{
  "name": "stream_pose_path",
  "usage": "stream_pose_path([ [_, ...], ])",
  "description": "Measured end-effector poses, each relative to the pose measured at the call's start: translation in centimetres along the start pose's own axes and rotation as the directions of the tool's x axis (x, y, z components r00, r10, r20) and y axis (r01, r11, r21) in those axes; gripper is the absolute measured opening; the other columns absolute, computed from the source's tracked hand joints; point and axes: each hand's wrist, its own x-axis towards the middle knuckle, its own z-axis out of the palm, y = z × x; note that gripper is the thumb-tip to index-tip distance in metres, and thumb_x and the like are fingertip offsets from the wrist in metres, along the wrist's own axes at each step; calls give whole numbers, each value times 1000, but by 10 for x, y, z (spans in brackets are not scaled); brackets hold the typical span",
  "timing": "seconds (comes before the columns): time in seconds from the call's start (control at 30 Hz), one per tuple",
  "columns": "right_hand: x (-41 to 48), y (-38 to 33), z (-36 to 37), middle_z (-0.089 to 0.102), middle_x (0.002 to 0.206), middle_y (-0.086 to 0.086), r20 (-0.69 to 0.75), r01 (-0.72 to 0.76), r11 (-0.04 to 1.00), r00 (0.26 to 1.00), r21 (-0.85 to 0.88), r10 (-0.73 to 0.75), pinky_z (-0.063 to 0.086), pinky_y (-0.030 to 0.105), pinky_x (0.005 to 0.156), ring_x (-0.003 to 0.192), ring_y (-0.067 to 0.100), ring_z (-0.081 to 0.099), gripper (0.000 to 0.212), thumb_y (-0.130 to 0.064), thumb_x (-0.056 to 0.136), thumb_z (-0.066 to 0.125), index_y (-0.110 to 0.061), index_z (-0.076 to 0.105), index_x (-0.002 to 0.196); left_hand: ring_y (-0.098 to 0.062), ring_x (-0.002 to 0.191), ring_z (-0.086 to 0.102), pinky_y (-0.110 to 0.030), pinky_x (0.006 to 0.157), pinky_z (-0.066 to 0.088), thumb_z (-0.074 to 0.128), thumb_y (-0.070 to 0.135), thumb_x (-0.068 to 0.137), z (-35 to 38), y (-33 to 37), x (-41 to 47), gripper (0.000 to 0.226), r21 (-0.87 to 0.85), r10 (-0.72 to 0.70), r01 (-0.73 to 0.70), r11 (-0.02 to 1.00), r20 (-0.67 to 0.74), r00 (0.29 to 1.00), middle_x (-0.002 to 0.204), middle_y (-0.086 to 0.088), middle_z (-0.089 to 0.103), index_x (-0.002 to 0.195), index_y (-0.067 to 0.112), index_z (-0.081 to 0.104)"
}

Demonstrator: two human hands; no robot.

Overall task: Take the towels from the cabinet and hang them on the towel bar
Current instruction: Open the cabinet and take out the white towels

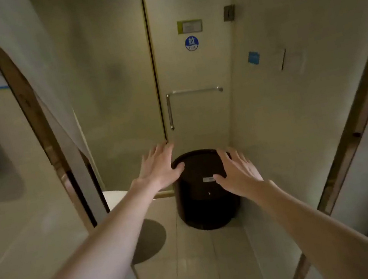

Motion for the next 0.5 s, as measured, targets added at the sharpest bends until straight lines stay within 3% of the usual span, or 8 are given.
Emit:
stream_pose_path([
  [0.1,36,14,21,14,157,13,26,0,1000,1000,-7,1,27,43,114,143,32,20,76,-46,92,50,-22,9,152,-28,142,21,-46,114,21,51,47,90,21,-5,36,74,7,-19,19,1000,20,1000,156,-8,21,149,16,18],
  [0.2,78,30,41,12,158,13,67,-4,1000,998,-10,4,20,42,116,145,32,15,77,-46,93,50,-21,7,152,-28,144,17,-47,115,16,50,45,91,43,-13,79,74,-1,-24,24,1000,72,997,157,-7,17,151,21,14],
  [0.5,212,72,73,11,158,16,83,30,998,996,-47,-26,13,41,118,145,33,13,78,-46,94,48,-17,6,153,-27,142,19,-46,112,21,51,48,88,88,-41,216,76,97,-54,47,994,72,996,157,-4,18,150,27,12],
])
